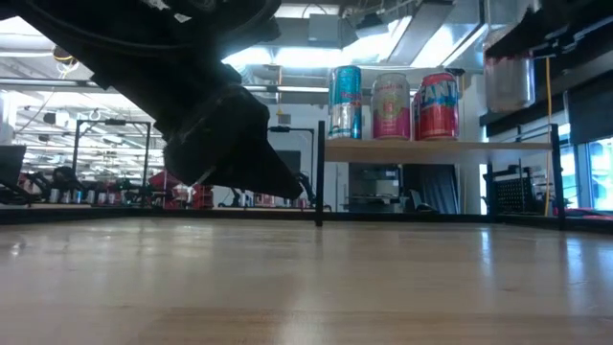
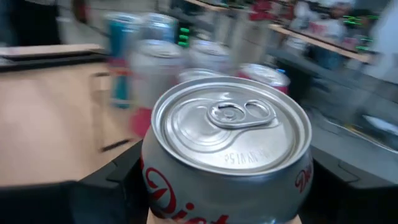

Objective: Place canned beverage on shelf
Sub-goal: Put the top red silver soda can on the shelf

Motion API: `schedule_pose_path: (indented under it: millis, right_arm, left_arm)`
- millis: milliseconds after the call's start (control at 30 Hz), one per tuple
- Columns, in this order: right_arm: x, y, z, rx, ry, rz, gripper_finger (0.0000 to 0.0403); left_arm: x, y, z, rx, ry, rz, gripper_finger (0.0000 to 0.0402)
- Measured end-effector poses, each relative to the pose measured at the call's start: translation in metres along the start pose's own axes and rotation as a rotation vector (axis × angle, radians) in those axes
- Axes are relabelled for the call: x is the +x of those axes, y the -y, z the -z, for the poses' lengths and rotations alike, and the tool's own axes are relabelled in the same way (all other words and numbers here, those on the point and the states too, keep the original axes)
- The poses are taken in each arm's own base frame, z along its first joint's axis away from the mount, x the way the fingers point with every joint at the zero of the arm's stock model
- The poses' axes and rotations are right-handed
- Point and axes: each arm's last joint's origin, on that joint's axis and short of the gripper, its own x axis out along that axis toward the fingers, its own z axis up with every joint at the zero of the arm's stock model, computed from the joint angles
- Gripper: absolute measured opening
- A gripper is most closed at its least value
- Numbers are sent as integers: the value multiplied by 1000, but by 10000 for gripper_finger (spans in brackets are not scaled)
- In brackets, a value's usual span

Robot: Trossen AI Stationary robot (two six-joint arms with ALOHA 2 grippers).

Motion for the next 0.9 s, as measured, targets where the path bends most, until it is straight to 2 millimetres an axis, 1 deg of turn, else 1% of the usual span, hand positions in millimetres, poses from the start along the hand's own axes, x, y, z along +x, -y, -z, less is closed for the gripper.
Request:
schedule_pose_path:
  millis: [100, 167, 467, 600, 800, 900]
  right_arm:
    - [4, 6, -2, 4, -6, 85, 269]
    - [6, 10, -4, -1, -4, 91, 269]
    - [19, 25, -8, -12, -25, 60, 269]
    - [26, 32, -11, 6, -8, 16, 269]
    - [48, 46, -7, 23, -101, 28, 269]
    - [60, 55, -8, 60, -93, 32, 269]
  left_arm:
    - [2, -1, -1, -3, -2, -5, 349]
    - [3, -2, -1, 3, -3, -6, 349]
    - [6, -4, -2, 23, -6, -16, 349]
    - [5, -4, -2, 30, -6, -15, 349]
    - [5, -4, -2, 30, -7, -15, 349]
    - [5, -3, -1, 32, -7, -10, 349]
